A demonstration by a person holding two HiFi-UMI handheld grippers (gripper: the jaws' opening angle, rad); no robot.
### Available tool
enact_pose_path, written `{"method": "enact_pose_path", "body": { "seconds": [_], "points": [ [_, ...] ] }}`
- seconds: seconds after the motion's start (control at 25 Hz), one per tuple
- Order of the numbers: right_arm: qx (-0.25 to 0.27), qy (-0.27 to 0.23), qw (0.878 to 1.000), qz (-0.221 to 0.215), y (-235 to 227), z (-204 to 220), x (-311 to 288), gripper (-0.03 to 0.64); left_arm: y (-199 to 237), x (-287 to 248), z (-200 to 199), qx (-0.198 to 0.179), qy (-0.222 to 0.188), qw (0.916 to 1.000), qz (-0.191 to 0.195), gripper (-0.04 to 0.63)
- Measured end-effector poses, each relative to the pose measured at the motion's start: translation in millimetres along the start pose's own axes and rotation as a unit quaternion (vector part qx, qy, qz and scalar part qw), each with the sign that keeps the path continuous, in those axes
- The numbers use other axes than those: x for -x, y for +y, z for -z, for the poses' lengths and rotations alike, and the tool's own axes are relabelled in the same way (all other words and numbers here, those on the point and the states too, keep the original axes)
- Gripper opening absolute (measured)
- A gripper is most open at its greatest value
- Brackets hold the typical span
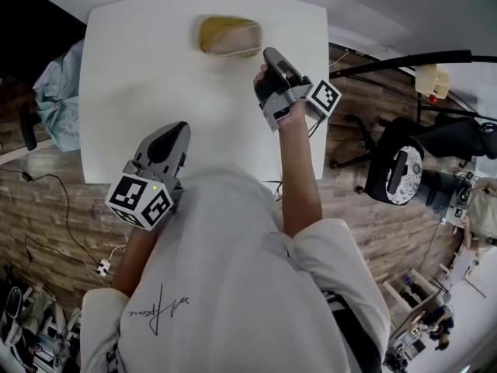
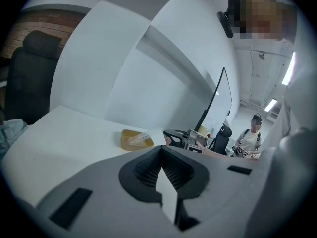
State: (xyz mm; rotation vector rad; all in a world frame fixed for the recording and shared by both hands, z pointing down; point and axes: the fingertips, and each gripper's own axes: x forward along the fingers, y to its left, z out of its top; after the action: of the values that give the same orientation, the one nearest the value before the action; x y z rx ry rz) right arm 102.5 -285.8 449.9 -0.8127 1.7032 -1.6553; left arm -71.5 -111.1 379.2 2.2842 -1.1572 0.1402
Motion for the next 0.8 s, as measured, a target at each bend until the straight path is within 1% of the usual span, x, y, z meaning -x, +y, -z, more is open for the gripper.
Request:
{"method": "enact_pose_path", "body": {
  "seconds": [0.28,0.48,0.8],
  "points": [
    [0.006,0.005,1.000,-0.005,9,4,3,0.011,0,3,-2,0.001,-0.011,0.9999,-0.002,0.006],
    [0.007,0.015,1.000,-0.002,13,9,5,0.011,-3,4,-3,0.000,-0.015,0.9999,0.001,0.006],
    [0.021,0.024,0.999,-0.011,28,15,9,0.011,-1,6,-5,0.000,-0.025,0.9997,0.001,0.007]
  ]
}}
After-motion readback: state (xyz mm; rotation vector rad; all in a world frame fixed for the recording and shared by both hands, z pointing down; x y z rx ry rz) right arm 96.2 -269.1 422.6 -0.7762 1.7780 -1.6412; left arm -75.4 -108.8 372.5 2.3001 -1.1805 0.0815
